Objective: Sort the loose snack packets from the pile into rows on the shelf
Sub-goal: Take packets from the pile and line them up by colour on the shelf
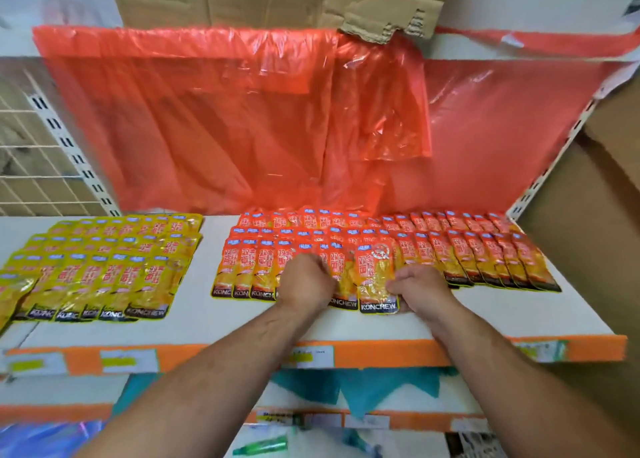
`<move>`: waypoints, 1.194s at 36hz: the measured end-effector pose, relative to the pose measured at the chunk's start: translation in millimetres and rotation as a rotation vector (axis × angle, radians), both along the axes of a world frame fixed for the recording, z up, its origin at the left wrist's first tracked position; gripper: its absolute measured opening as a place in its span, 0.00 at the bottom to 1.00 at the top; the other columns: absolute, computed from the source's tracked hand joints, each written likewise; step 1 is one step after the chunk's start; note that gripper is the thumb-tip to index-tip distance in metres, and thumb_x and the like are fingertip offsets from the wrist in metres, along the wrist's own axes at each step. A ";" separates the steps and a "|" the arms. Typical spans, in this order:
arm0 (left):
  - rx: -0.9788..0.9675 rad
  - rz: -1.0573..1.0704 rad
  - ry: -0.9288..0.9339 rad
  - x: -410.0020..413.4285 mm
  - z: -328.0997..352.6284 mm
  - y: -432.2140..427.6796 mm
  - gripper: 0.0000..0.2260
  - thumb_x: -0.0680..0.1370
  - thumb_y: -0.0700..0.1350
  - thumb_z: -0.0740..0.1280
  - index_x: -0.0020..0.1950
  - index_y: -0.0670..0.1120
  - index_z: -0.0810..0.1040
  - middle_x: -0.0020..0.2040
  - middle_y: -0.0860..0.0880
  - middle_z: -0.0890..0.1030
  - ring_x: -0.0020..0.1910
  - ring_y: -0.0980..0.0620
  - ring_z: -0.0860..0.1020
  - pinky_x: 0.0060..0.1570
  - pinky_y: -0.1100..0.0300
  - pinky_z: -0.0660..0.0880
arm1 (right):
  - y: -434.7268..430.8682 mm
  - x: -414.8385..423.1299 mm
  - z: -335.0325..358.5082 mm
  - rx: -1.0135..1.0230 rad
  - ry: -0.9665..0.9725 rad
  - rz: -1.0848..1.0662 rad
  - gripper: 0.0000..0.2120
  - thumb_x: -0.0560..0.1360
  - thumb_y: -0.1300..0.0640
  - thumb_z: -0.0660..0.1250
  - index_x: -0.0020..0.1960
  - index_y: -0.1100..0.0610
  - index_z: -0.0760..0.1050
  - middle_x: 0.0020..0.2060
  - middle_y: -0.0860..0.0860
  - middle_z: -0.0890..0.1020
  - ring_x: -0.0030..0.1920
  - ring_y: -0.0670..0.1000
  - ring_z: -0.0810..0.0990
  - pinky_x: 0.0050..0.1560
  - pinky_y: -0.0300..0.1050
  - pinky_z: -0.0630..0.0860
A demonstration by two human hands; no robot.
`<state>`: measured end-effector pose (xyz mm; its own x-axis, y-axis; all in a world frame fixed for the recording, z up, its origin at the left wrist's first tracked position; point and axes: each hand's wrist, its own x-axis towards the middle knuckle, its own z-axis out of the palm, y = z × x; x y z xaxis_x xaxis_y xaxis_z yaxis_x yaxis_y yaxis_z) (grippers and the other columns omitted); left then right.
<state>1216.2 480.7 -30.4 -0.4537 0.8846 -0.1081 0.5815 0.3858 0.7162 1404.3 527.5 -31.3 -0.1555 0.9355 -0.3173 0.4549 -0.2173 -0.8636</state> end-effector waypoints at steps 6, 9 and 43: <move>-0.012 0.051 0.074 12.0 1.4 0.4 0.08 0.67 0.41 0.77 0.32 0.45 0.79 0.34 0.48 0.83 0.35 0.50 0.80 0.35 0.61 0.75 | 2.7 5.2 -8.7 -0.013 0.064 0.034 0.11 0.75 0.62 0.72 0.56 0.61 0.76 0.51 0.54 0.78 0.41 0.51 0.77 0.38 0.45 0.75; -0.011 0.058 0.106 17.3 2.6 1.6 0.04 0.68 0.41 0.76 0.36 0.44 0.82 0.36 0.47 0.83 0.35 0.50 0.79 0.35 0.61 0.74 | 4.2 7.2 -8.7 -0.021 0.102 0.046 0.12 0.76 0.62 0.72 0.57 0.61 0.76 0.52 0.54 0.77 0.43 0.50 0.78 0.42 0.48 0.77; 0.185 -0.069 0.439 -9.3 9.9 -15.4 0.10 0.75 0.51 0.68 0.47 0.46 0.75 0.43 0.47 0.80 0.43 0.44 0.78 0.37 0.54 0.72 | 10.6 -19.5 12.4 -0.005 -0.158 -0.035 0.10 0.75 0.61 0.71 0.55 0.63 0.77 0.51 0.57 0.81 0.28 0.53 0.78 0.37 0.48 0.80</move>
<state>1206.9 465.3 -20.5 -0.3607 0.9006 0.2425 0.8643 0.2250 0.4498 1384.8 538.1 -18.9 -0.0712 0.9378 -0.3398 0.5768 -0.2392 -0.7811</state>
